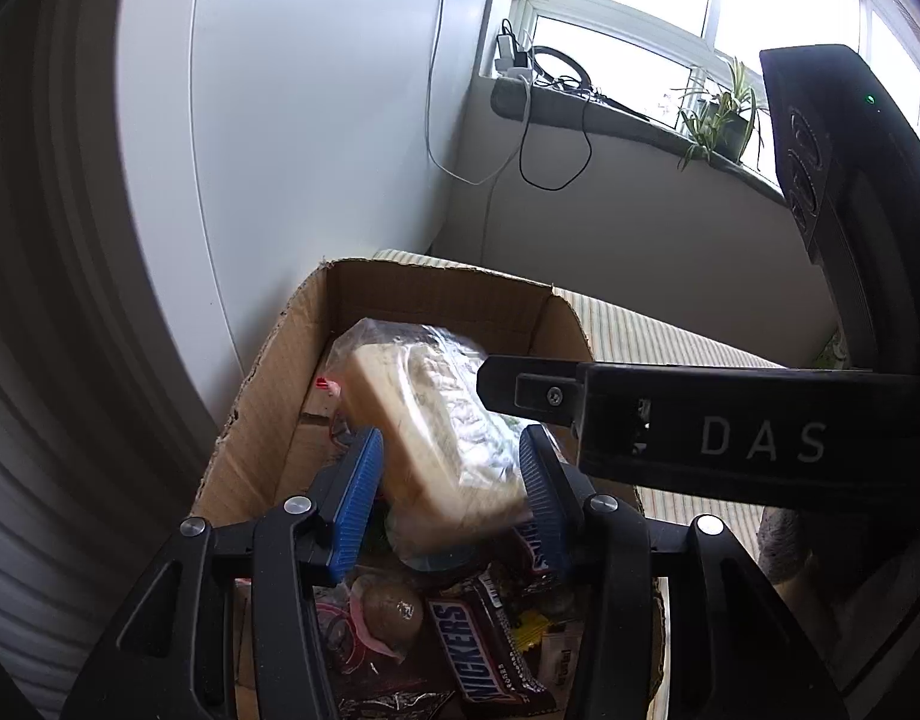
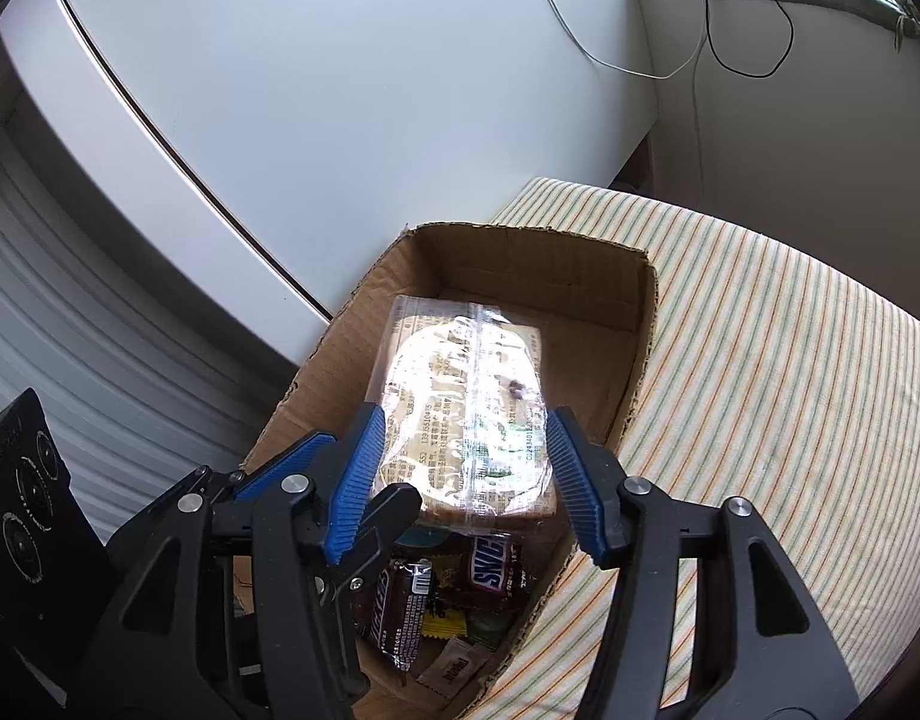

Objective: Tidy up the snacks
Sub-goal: 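Lower the bread loaf into the box and open the left gripper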

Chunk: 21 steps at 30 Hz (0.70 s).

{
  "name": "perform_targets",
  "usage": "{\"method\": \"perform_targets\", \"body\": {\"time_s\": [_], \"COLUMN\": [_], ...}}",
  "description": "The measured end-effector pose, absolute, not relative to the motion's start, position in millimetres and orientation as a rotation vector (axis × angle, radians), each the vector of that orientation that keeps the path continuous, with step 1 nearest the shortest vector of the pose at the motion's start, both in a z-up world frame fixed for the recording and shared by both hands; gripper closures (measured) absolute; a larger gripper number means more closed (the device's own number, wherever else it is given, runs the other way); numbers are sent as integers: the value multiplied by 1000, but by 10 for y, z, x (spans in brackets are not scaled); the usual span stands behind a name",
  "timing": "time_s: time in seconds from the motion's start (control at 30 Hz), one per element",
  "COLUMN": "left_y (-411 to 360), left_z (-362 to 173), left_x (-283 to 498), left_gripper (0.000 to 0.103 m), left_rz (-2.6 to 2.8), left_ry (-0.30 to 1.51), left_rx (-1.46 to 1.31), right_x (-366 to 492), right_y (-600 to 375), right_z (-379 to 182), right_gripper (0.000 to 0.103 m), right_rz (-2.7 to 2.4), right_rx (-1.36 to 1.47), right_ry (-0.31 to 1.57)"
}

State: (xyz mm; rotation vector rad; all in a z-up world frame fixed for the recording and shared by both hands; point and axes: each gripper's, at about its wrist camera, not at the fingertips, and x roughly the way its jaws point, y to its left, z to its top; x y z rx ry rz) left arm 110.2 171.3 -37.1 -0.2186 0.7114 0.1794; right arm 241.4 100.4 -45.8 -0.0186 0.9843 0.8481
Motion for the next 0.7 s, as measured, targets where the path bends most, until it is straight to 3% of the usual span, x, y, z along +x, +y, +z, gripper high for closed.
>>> {"method": "perform_targets", "body": {"time_s": [0.27,0.37,0.5,0.6,0.7], "left_y": [1681,1671,1678,1674,1657], "left_z": [-315,-292,-248,-224,-202], "left_x": [1006,937,844,793,748], "left_gripper": [58,54,40,38,33], "left_rz": [177,178,188,190,192], "left_ry": [703,699,688,687,687], "left_rx": [-227,-228,-232,-230,-230], "right_x": [2295,2241,2178,2134,2083], "right_y": [899,824,770,763,751], "right_z": [-345,-299,-265,-257,-258], "right_gripper": [38,31,28,20,18], "right_rz": [835,828,823,810,805], "right_rx": [-57,-54,-53,-67,-83], "right_ry": [942,923,907,894,883]}}
